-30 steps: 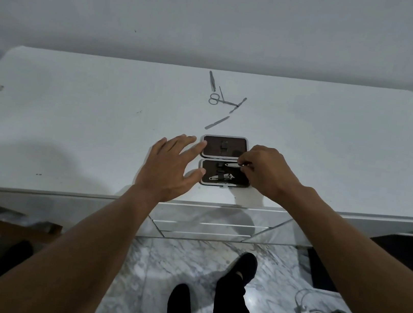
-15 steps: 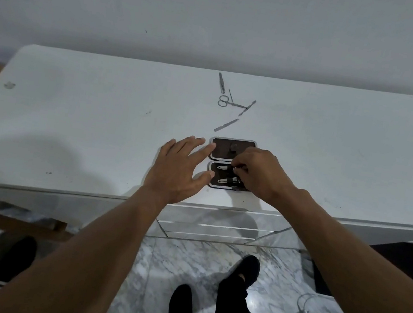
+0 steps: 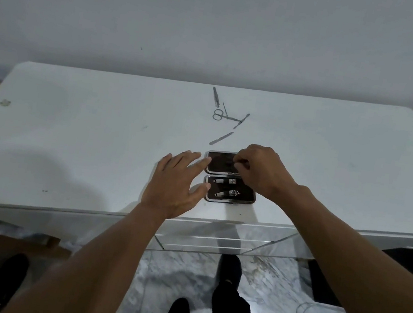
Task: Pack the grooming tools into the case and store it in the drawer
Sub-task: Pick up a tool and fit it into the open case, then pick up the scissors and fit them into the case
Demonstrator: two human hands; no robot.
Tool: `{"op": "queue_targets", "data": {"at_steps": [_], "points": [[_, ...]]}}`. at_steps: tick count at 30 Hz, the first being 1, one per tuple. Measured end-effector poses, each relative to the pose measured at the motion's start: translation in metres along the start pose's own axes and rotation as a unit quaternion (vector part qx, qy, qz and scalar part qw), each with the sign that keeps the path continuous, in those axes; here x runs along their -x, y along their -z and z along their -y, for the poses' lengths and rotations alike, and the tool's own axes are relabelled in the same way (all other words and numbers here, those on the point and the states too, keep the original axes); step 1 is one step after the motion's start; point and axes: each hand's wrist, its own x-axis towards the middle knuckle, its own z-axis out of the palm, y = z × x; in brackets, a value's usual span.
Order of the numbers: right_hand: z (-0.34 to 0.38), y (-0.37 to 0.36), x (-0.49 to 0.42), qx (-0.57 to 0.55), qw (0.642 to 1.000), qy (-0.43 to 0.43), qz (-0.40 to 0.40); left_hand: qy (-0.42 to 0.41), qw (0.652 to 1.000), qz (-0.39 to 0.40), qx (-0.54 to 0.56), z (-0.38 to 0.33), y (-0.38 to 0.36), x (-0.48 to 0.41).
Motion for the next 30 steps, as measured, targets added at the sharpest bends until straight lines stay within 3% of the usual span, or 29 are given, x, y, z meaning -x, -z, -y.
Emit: {"op": "queue_targets", "data": {"at_steps": [20,30], "points": [[-0.005,-0.007,-0.152,0.058,0.997,-0.049,0.008,0.011,1.000,0.014,-0.003,-0.002,0.004,-0.003],[0.002,-0.014,-0.167,0.094,0.992,-0.066,0.053,0.014,1.000,0.026,-0.005,-0.002,0.006,-0.003]]}}
